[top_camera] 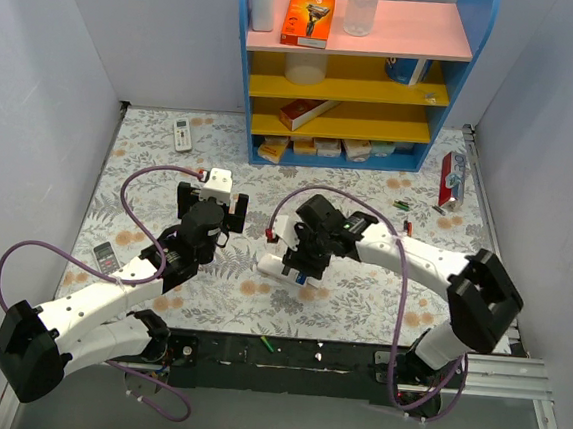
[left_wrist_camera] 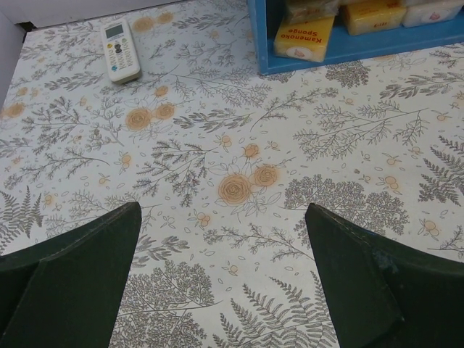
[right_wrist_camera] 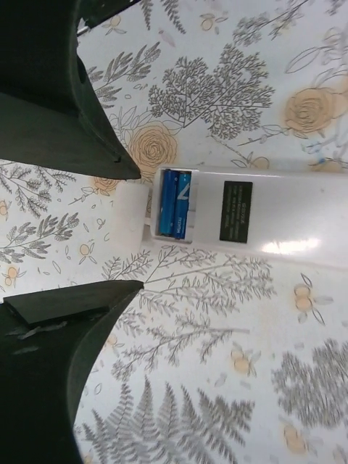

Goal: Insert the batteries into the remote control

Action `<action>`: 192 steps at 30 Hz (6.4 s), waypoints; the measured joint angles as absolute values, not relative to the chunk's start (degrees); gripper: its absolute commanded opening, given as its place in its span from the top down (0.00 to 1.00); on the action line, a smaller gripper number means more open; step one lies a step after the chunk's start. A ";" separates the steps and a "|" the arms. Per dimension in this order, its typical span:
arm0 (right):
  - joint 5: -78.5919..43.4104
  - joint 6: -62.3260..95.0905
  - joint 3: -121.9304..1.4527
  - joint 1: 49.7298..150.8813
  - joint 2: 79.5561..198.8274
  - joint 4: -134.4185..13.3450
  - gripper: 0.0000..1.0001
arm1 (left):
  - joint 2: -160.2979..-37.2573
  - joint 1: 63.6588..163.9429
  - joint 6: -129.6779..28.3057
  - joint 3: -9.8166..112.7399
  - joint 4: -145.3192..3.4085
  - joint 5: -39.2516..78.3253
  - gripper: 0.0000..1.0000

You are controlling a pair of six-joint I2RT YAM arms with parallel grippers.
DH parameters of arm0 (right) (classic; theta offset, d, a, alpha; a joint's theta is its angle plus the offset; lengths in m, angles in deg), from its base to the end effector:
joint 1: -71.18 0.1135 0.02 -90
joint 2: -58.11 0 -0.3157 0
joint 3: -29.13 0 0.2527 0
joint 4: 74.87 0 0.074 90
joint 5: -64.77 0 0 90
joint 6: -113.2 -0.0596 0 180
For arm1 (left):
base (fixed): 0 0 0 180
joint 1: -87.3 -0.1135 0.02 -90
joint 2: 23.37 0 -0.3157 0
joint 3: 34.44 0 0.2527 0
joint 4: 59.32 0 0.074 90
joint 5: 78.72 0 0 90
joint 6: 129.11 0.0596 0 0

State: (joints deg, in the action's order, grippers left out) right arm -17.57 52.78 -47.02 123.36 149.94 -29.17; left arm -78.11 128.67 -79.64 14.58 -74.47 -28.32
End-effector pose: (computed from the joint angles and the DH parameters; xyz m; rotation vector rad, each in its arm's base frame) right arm 0.2004 0.2712 0.2439 -1.7760 1.9822 0.3077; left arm 0.1761 -0.1045 0.3034 -0.4348 1.8098 -0.3245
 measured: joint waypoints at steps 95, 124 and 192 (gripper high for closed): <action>-22.07 34.18 -22.12 121.33 137.64 -50.50 0.41 | -74.68 127.16 -101.52 19.98 -94.03 -8.97 0.02; -16.87 52.82 -26.41 120.78 141.29 -47.64 0.23 | -74.51 126.79 -101.48 19.96 -94.03 -7.23 0.02; -26.31 25.00 -30.73 118.01 140.28 -43.64 0.42 | -74.16 126.35 -101.28 19.41 -93.81 -4.30 0.02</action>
State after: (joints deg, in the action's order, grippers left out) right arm -26.31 25.00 -30.73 118.01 140.28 -43.64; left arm -74.16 126.35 -101.28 19.41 -93.81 -4.30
